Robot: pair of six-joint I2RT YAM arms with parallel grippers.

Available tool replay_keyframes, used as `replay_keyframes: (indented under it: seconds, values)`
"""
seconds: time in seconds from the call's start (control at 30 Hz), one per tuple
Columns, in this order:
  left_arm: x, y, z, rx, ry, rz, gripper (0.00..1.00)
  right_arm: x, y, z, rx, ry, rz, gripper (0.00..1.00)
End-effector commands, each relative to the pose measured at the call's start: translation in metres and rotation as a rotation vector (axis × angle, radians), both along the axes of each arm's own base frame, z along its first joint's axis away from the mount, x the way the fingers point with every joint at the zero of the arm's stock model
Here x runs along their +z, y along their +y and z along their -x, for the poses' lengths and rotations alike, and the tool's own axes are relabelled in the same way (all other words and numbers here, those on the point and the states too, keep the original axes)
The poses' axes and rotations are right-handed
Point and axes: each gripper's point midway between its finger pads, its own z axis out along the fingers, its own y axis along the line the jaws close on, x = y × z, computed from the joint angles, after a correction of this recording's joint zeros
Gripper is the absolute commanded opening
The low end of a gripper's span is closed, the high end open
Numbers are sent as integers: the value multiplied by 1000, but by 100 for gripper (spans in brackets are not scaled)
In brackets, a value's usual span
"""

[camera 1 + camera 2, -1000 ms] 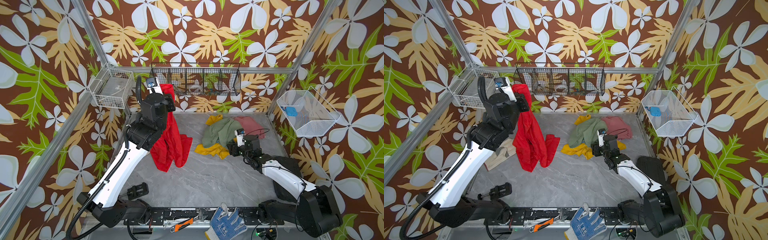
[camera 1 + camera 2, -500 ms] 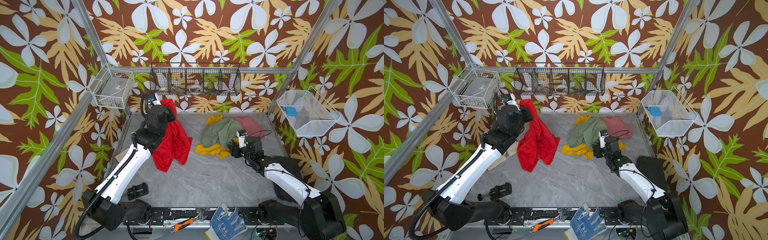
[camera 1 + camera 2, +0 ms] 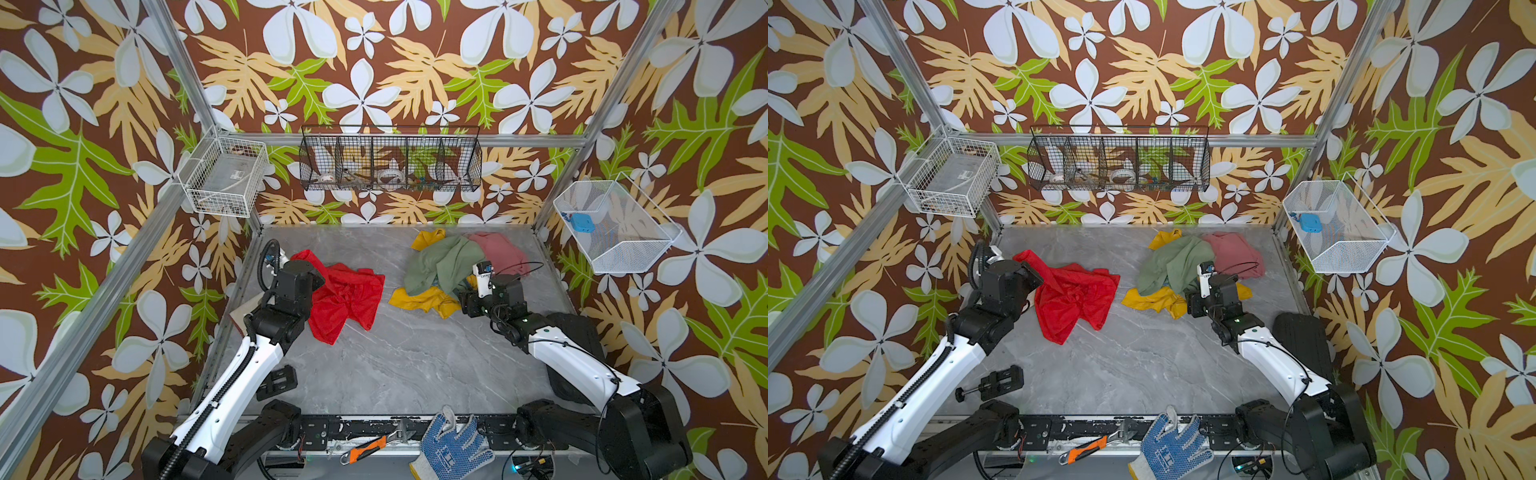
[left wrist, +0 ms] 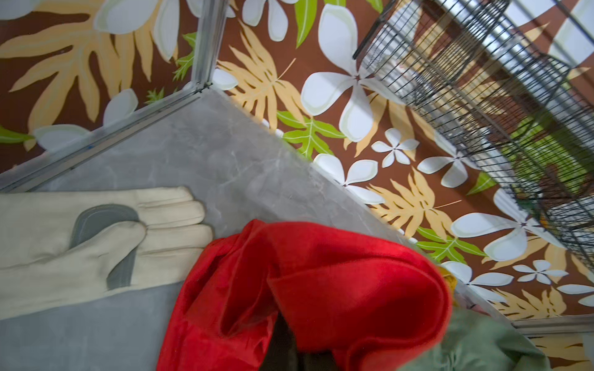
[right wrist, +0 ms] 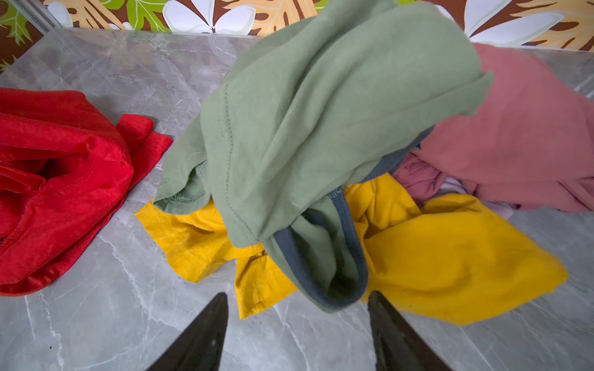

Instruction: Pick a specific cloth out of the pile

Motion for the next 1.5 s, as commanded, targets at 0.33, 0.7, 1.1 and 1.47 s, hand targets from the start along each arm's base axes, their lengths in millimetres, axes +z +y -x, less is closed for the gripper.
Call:
replay_keyframes:
  seconds: [0.33,0.7,1.1,1.47]
  values:
    - [-125,-7,39,-5,266,127,0,0,5,-4,4,10,-25,68]
    - [-161,-70,1,-222,487,-20,4,-1,2,-1,-12,19,-23,68]
    - [-239,-99,43,-227,738,-61,61,-2,-4,4,-24,18,1,69]
    - [-173,-101,29,-200,638,-221,80,1,-4,0,-16,5,16,70]
